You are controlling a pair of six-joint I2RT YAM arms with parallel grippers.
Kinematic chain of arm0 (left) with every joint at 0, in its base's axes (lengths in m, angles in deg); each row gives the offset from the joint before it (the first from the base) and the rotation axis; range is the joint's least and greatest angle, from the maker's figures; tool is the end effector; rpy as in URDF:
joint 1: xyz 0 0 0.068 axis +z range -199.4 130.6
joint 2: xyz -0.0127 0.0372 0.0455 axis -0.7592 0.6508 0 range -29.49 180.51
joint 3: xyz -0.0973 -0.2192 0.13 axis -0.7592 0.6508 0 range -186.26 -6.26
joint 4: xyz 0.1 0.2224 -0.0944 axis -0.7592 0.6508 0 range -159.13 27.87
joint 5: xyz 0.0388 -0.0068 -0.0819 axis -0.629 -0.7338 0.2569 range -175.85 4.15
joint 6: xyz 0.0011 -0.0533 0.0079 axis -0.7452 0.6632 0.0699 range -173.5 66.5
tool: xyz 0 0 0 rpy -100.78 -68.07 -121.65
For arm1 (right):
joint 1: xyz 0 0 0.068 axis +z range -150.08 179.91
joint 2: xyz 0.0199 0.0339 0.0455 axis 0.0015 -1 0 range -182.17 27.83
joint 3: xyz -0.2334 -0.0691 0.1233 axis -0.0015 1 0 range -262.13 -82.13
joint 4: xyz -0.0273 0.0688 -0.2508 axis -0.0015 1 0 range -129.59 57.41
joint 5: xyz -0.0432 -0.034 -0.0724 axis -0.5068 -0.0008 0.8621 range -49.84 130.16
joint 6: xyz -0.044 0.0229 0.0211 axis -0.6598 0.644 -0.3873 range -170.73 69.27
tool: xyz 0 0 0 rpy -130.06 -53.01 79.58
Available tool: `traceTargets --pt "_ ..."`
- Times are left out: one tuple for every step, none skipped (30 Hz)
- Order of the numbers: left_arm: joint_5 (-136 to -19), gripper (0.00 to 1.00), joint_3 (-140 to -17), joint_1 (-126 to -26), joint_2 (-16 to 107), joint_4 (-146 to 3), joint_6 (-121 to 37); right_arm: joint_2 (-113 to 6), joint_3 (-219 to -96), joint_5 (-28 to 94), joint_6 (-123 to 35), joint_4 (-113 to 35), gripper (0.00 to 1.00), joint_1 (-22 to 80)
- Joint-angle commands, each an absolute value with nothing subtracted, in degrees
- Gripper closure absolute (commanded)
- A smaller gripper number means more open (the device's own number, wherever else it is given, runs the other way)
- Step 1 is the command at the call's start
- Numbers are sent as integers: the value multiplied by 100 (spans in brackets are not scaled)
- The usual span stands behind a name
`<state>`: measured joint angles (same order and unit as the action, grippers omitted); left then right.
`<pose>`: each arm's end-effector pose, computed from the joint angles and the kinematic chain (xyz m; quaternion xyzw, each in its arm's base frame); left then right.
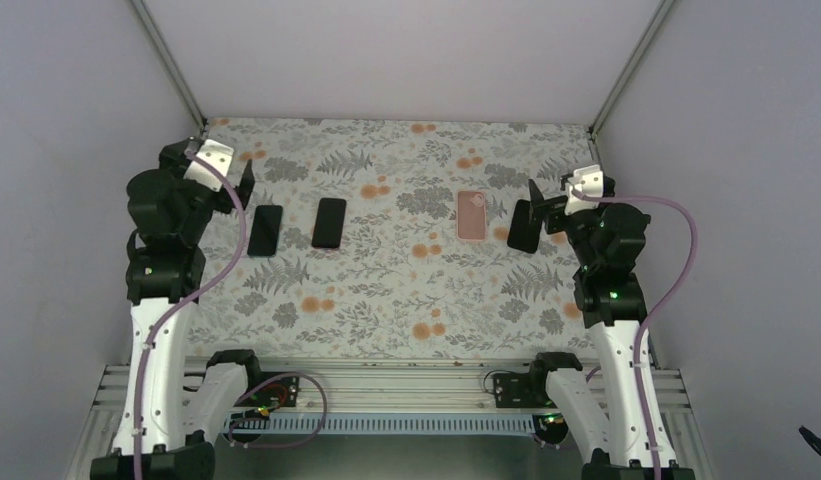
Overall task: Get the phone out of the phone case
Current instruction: Reset both arms
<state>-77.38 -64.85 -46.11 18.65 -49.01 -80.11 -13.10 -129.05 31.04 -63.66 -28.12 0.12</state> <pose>0.1816 0.0052 0.3953 0.2007 0.7368 0.1114 0.6360 0.1665 0.0063 0.3614 -0.1375 0.7268 -0.0158 0.6727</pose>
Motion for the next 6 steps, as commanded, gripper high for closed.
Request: traceTargets --pt "-7348 0 -6451 -4274 1635 -5404 -7583 -1329 -12806 3349 -6182 -3212 0 -43" --pt "-7254 0 -6457 -4215 1650 -5402 -7544 -1375 -12796 3412 -6140 -3223 0 -44" --pt "-7167 0 -6464 -4161 1657 -5397 -7499 -1440 -12818 3499 -6088 -3213 0 -44" --pt "-7087 0 -6486 -4111 1662 -5389 -7447 -1513 -12856 3570 -6047 -3176 0 -48" --pt "-7018 0 -6526 -4079 1689 -5367 -7427 -1556 -12881 3667 -6042 -3175 0 -44" --pt "-6971 0 -6562 -4053 1713 -5335 -7417 -1564 -12870 3749 -6052 -3214 0 -44"
